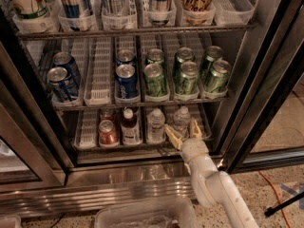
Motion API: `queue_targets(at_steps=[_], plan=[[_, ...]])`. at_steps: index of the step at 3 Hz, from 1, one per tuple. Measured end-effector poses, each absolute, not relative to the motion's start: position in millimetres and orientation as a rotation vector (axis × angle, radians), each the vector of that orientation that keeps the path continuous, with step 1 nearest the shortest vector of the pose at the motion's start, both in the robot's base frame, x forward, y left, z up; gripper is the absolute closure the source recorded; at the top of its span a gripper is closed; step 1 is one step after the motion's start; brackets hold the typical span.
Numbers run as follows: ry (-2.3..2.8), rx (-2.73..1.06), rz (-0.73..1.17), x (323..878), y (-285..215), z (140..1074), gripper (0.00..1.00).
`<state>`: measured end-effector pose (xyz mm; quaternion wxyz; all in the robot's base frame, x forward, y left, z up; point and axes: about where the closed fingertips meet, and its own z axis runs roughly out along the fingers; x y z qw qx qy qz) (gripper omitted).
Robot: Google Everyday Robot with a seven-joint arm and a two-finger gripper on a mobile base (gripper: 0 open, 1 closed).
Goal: Pick water bottle from bottom shelf of fridge
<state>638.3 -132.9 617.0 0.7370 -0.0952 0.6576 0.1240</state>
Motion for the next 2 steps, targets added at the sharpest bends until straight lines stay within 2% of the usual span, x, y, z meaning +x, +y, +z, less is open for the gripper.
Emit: queue_targets(at_steps=[2], plan=[[1.448,-0.219,0.274,659.2,-128.6,622.2,0.21]])
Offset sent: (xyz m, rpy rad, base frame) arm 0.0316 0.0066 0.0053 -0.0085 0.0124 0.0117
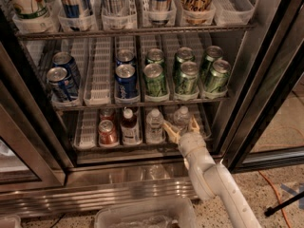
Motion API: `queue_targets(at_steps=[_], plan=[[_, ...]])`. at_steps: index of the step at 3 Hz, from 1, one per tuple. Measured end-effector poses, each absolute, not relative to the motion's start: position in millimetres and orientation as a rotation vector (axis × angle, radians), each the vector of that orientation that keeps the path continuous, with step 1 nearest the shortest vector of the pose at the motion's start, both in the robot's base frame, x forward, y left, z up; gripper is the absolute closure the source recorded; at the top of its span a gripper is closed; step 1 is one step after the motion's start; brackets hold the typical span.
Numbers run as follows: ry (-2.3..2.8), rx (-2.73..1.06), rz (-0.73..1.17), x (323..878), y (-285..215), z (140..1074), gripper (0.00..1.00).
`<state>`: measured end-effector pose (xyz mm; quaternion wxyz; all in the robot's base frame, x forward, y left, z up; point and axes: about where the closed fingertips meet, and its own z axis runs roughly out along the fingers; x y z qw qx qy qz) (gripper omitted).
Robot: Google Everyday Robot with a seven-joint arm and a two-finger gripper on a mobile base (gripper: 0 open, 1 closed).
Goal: Pick water bottle from bottom shelf of fridge
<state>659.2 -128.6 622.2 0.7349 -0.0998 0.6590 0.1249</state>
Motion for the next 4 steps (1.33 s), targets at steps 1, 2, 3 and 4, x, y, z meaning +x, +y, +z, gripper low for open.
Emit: queue_targets(at_steps=[1,2,3,4], plan=[[1.449,-0.22,0.275,660.2,-128.2,622.3,0.38],[1.449,-0.22,0.275,660.2,-128.2,622.3,0.59],[1.449,-0.22,0.275,660.2,-128.2,622.3,0.82],[1.443,-0.223,0.277,659.9,-127.2,624.1,1.0]])
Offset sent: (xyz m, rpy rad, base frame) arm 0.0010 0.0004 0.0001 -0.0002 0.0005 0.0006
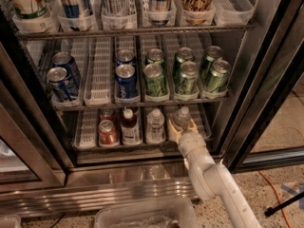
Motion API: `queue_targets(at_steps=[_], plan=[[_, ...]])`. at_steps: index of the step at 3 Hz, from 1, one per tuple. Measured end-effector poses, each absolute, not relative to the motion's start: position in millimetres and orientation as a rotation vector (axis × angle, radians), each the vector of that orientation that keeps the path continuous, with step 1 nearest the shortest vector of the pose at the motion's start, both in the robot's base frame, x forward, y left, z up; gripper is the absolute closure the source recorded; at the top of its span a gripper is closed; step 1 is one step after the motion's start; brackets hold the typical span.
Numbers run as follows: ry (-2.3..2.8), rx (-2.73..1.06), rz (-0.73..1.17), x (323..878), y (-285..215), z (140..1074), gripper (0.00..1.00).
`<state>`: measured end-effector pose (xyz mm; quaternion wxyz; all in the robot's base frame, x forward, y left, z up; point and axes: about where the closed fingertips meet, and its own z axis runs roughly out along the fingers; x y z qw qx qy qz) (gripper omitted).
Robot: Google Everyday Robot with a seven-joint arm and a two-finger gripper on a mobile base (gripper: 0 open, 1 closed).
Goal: Pick water bottle from bottom shelf of fridge
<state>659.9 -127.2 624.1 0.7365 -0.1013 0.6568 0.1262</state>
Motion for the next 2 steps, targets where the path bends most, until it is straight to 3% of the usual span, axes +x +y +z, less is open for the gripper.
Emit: queue_targets(at_steps=[2], plan=[[1.346,-0.219,0.28,652.3,-128.5,650.9,1.0]])
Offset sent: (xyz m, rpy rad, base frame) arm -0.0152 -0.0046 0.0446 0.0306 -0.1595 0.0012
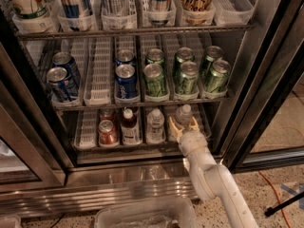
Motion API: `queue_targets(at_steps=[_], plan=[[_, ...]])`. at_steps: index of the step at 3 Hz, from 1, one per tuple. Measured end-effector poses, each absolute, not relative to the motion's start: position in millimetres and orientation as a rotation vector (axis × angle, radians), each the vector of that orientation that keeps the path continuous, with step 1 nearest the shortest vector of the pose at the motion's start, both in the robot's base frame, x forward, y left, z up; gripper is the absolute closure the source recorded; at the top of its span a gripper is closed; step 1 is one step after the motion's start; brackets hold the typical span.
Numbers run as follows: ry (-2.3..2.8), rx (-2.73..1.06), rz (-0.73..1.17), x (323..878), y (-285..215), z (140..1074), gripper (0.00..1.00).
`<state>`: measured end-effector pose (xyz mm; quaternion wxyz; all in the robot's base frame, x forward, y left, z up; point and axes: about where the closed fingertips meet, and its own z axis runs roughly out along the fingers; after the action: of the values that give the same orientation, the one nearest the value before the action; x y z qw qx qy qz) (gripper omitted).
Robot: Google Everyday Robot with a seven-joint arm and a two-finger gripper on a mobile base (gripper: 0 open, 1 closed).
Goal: Pick water bottle from bottom shelf of fridge
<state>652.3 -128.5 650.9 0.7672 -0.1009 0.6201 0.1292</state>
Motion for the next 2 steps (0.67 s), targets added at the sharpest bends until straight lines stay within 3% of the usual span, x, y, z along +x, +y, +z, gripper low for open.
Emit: queue_targets(at_steps=[2], plan=[[1.28,-0.241,0.278,635.2,-128.5,667.5,1.0]])
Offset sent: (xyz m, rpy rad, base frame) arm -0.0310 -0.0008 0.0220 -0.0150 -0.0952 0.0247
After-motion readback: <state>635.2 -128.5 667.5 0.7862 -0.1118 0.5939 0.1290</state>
